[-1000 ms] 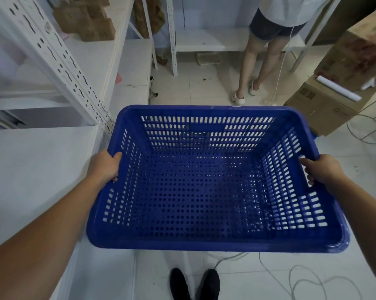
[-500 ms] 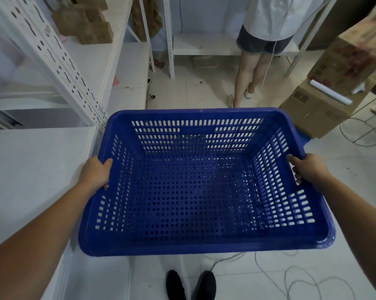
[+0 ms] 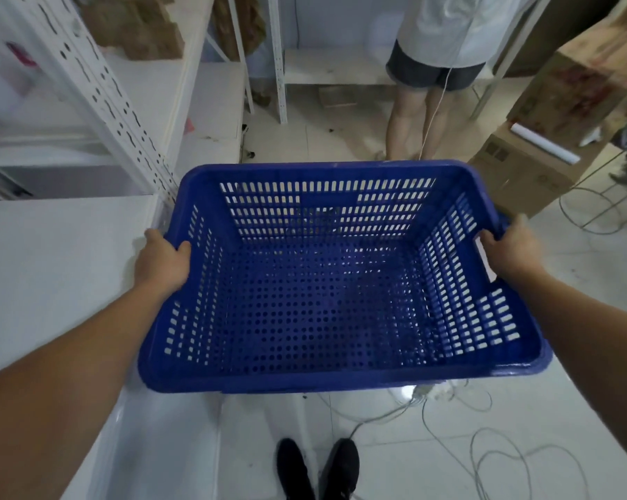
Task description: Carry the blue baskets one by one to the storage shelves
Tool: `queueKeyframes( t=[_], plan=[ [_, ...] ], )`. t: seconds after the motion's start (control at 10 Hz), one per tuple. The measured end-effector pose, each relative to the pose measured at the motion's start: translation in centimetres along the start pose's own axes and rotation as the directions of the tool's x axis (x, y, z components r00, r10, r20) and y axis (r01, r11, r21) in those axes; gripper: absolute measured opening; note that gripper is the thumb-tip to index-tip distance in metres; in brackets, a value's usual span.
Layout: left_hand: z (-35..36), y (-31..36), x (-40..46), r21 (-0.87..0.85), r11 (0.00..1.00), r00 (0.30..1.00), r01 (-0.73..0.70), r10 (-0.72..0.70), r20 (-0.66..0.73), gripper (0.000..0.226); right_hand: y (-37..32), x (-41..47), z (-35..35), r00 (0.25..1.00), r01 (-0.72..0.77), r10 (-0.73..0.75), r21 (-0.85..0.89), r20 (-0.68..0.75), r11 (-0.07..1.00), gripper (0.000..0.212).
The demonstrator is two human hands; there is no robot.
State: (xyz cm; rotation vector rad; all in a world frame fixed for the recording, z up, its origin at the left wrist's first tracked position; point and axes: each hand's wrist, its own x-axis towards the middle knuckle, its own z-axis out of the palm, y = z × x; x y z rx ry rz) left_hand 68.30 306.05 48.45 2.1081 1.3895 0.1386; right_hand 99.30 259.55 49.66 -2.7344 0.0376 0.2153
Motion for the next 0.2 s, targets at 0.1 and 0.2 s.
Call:
queueKeyframes(
  t=[0.1, 0.2],
  plan=[
    [-0.9, 0.7, -1.9, 0.213, 0.953, 0.968, -0.214, 0.236, -0.084, 0.057, -1.6, -2.3, -1.0, 0.977, 0.171, -0.182, -0.093, -0.113, 0.981, 0.057],
    [-2.4, 2.4, -4.3, 0.33, 0.855, 0.909, -0.401, 0.416, 0.025, 0.062, -4.1, -4.3, -2.6, 0.929, 0.371, -0.37, -0.123, 0.031, 0.92, 0.06]
  ],
)
